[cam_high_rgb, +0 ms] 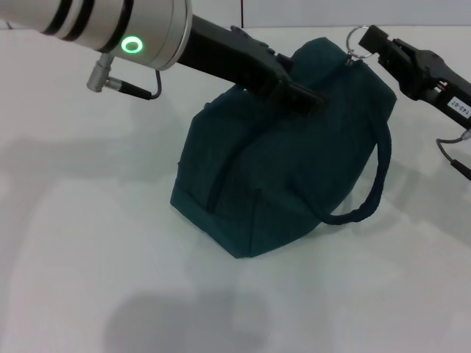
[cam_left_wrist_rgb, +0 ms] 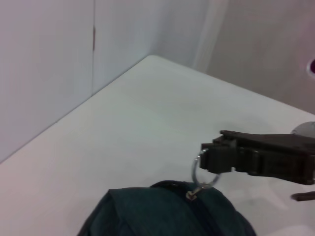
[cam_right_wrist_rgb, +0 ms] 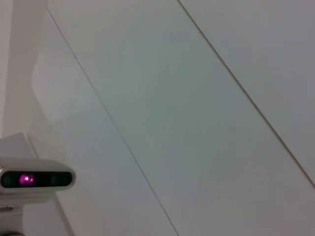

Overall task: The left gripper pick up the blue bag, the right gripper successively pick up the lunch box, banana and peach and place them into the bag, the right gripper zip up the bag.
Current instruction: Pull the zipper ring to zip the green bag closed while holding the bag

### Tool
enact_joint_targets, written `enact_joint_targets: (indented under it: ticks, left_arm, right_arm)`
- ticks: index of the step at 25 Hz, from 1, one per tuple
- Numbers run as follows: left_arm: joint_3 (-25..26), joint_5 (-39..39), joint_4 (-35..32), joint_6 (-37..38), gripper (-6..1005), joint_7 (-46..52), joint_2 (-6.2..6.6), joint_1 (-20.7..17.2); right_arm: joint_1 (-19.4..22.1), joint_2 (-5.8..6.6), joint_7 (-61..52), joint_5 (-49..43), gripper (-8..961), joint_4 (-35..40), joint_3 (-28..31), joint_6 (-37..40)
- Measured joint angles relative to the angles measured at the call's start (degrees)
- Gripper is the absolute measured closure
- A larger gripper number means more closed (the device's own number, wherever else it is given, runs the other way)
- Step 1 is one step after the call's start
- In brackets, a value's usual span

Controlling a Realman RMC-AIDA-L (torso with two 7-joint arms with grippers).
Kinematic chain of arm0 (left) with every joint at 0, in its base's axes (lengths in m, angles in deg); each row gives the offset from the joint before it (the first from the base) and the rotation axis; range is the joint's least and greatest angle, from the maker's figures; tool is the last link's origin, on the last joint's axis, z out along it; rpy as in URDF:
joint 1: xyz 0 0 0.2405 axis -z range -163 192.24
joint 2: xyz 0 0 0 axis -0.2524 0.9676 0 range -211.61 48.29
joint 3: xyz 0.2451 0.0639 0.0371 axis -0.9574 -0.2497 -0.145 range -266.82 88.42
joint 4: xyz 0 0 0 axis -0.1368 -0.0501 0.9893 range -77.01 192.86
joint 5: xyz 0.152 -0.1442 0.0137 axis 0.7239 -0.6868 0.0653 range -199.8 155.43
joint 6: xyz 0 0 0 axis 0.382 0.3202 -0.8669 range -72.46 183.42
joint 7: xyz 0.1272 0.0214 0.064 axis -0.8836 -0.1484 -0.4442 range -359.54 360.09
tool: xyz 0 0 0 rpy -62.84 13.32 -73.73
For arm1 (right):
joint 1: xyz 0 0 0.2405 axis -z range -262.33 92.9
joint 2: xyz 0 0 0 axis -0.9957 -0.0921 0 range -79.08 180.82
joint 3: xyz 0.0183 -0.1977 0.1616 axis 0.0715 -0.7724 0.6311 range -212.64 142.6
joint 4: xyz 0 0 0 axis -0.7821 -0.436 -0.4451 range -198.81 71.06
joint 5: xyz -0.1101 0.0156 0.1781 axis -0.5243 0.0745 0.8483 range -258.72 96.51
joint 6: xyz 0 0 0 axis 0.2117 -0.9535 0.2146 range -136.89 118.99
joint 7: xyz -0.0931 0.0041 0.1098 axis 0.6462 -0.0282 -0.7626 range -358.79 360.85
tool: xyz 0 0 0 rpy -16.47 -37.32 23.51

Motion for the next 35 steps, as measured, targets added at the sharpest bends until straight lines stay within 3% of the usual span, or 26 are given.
enact_joint_targets:
  ticks: [7, 12, 23, 31, 35]
  left_arm:
    - [-1.2, 2.0, 0.6, -1.3, 177, 0.5, 0.08, -0.5]
    - [-1.7, 1.5, -0.4, -2.0, 276, -3.8, -0.04, -2.4]
    - [-2.1, 0.3, -1.1, -2.2, 710, -5.6, -0.03, -2.9]
    - [-2.8, 0.3, -1.0, -2.3, 931, -7.6, -0.02, -2.9]
    - [-2.9, 0.2, -0.9, -2.3, 953, -8.4, -0.08, -2.9]
  right_arm:
    - [0.0, 0.01, 0.0, 0.3, 881, 0.0, -0.4, 0.0]
    - [0.0, 0.01, 0.0, 0.3, 880, 0.0, -0.4, 0.0]
    - [0.0, 0.01, -0.2, 0.4, 877, -0.1, -0.4, 0.0]
    - [0.0, 0.01, -0.3, 0.4, 875, -0.1, -0.4, -0.1]
    - [0.0, 0.01, -0.4, 0.3, 874, -0.1, -0.2, -0.6]
